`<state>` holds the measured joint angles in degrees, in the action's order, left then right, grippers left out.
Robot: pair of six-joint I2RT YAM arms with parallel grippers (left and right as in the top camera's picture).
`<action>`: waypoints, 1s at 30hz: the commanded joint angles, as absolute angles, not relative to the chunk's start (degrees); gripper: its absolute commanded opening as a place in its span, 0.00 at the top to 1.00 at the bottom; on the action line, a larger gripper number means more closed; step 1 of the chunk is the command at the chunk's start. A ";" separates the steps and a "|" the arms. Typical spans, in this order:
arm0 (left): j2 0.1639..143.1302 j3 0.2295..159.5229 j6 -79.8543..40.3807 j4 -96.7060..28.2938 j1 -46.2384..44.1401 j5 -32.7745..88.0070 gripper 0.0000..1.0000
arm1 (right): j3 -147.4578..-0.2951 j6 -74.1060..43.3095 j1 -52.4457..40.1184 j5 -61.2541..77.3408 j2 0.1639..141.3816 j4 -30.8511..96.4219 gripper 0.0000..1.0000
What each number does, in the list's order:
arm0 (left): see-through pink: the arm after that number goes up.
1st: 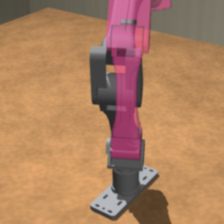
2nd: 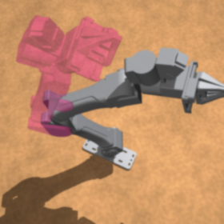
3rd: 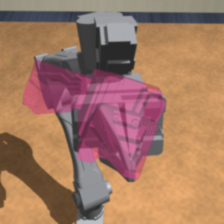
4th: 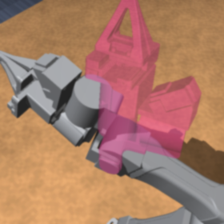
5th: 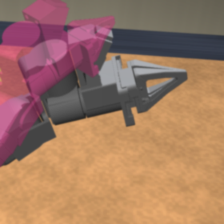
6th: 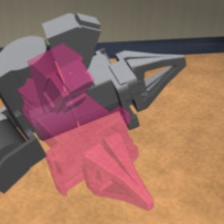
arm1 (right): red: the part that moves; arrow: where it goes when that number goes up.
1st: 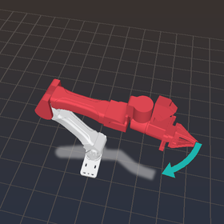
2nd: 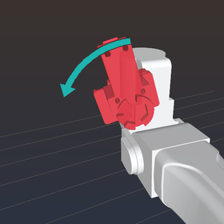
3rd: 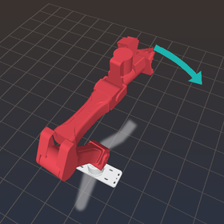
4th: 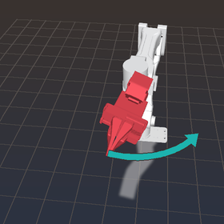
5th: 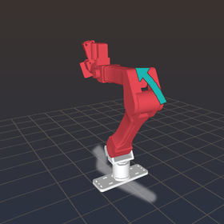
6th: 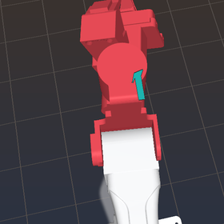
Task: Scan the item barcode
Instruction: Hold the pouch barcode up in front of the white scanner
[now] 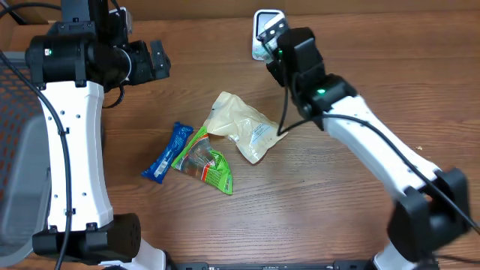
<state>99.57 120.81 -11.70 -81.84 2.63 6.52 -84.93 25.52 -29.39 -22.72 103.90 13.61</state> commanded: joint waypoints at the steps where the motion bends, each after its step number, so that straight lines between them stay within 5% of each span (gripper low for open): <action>1: 99.63 121.67 -12.23 -81.87 2.50 7.09 0.00 | -86.43 41.06 -29.50 -32.64 109.71 0.71 0.96; 10: 99.63 121.67 -12.23 -81.87 2.50 7.09 0.00 | -86.46 61.76 -27.24 -27.11 126.41 -35.62 0.96; 30: 99.63 121.67 -12.23 -81.87 2.50 7.09 0.00 | -88.05 75.09 -23.40 -16.01 132.57 -50.09 0.96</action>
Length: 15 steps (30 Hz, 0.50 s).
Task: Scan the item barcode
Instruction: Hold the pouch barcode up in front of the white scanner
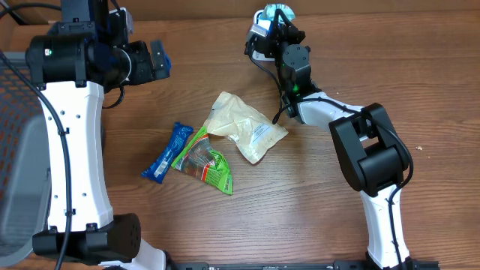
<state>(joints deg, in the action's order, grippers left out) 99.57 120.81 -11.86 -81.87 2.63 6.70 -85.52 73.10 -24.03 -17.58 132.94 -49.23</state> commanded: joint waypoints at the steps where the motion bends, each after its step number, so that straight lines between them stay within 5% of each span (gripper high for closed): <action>1: 99.63 121.64 -12.23 -81.87 2.50 7.09 0.00 | -88.27 75.07 -23.33 -15.64 132.57 -50.06 0.96; 15: 99.63 121.64 -12.23 -81.87 2.50 7.09 0.00 | -88.62 75.00 -21.61 -13.39 132.60 -44.62 0.96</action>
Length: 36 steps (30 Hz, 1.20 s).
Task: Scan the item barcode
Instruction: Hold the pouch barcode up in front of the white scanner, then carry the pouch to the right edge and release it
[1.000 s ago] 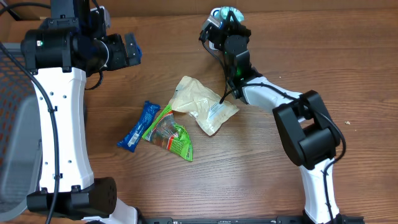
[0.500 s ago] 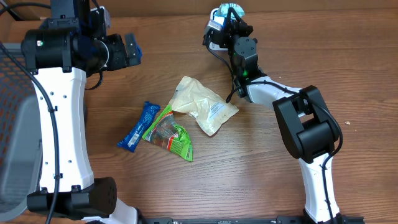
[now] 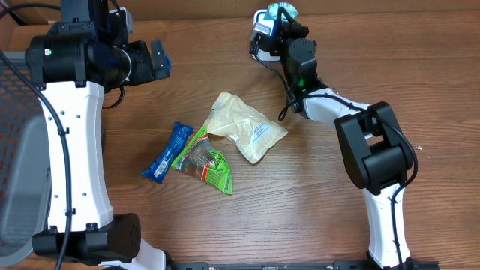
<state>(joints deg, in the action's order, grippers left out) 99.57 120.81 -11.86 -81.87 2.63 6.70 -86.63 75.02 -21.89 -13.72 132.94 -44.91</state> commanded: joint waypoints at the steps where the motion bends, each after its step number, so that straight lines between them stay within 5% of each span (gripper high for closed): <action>1: 99.63 121.67 -12.23 -81.87 2.50 7.09 0.00 | -88.62 74.94 -21.61 -13.43 132.60 -44.58 0.96; 15: 99.63 121.64 -12.23 -81.87 2.50 7.09 0.00 | -88.62 74.54 -22.35 -14.13 132.22 -44.80 0.96; 24: 99.63 121.67 -12.23 -81.87 2.50 7.09 0.00 | -88.51 58.76 -24.73 -24.03 118.08 -29.52 0.96; 30: 99.63 121.67 -12.23 -81.87 2.50 7.09 0.00 | -88.53 27.88 -28.56 -21.98 103.18 2.31 0.96; 36: 99.63 121.67 -12.23 -81.87 2.50 7.09 0.00 | -88.53 -2.57 -25.76 6.61 95.74 26.09 0.96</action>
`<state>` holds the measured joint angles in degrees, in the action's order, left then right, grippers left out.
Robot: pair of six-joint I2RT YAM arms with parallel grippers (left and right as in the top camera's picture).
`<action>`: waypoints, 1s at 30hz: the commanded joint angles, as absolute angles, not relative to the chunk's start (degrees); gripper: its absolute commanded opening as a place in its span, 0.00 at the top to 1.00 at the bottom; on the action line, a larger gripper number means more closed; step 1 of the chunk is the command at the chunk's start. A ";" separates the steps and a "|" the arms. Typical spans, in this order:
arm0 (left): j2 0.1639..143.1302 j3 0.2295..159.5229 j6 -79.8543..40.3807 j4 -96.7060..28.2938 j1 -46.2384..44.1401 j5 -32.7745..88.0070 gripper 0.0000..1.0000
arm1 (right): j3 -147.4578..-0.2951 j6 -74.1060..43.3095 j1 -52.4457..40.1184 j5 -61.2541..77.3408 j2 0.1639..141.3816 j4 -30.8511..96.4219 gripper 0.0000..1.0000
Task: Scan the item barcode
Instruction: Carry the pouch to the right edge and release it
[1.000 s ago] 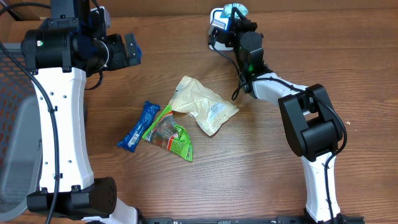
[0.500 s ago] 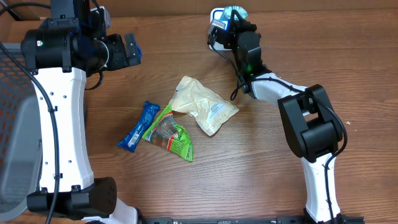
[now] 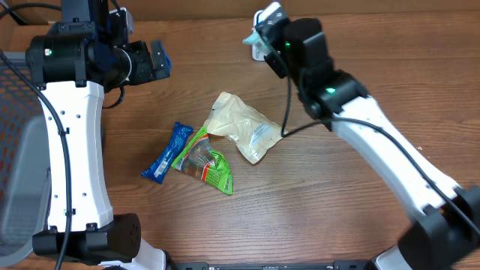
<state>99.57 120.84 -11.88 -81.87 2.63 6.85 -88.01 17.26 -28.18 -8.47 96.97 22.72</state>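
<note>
A tan pouch [image 3: 246, 127] lies mid-table, with a green snack bag [image 3: 207, 162] and a blue bar [image 3: 168, 152] at its left. At the far edge, a white scanner [image 3: 267, 15] sits tilted in my right gripper [image 3: 261, 34], which looks shut on it; a teal part shows at the fingers. That arm stands higher than the table and hides the scanner's lower half. My left gripper [image 3: 158, 60] hangs open at the far left, holding nothing, well apart from the items.
A grey mesh bin [image 3: 16, 157] stands off the table's left side. The left arm's white column [image 3: 75, 150] rises beside the blue bar. A black cable [image 3: 285, 105] runs from the right arm close past the pouch.
My right arm has pulled up and back from its low reach at the far edge, and the white scanner now sits tilted at its fingers. The three items and the left arm are unchanged.
The scanner first stood upright at the far edge with my right gripper just in front of it. At the two later moments the arm was stretched low with its fingers on the scanner. Now the arm is raised with the scanner tilted in its grip.
</note>
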 commanded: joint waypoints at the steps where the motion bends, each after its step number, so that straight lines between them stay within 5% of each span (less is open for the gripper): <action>1: 99.63 121.67 -12.23 -81.87 2.50 7.09 0.00 | -88.53 -5.45 -24.38 13.45 95.22 30.98 0.96; 5: 99.63 121.67 -12.23 -81.89 2.52 7.09 0.01 | -88.29 -6.44 -19.29 23.49 95.26 45.71 0.96; 11: 99.63 121.67 -12.23 -81.87 2.50 7.09 0.00 | -84.27 -10.00 -5.96 20.67 95.26 55.53 0.96; 20: 99.63 121.64 -12.23 -81.87 2.50 7.09 0.00 | -67.42 -15.40 19.73 20.21 98.67 40.95 0.96; 30: 99.63 121.67 -12.23 -81.87 2.50 7.09 0.00 | -64.84 -17.02 31.07 17.63 102.65 37.04 0.96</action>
<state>99.57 120.84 -11.88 -81.87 2.61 6.87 -64.90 -15.94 29.67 18.83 103.04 37.65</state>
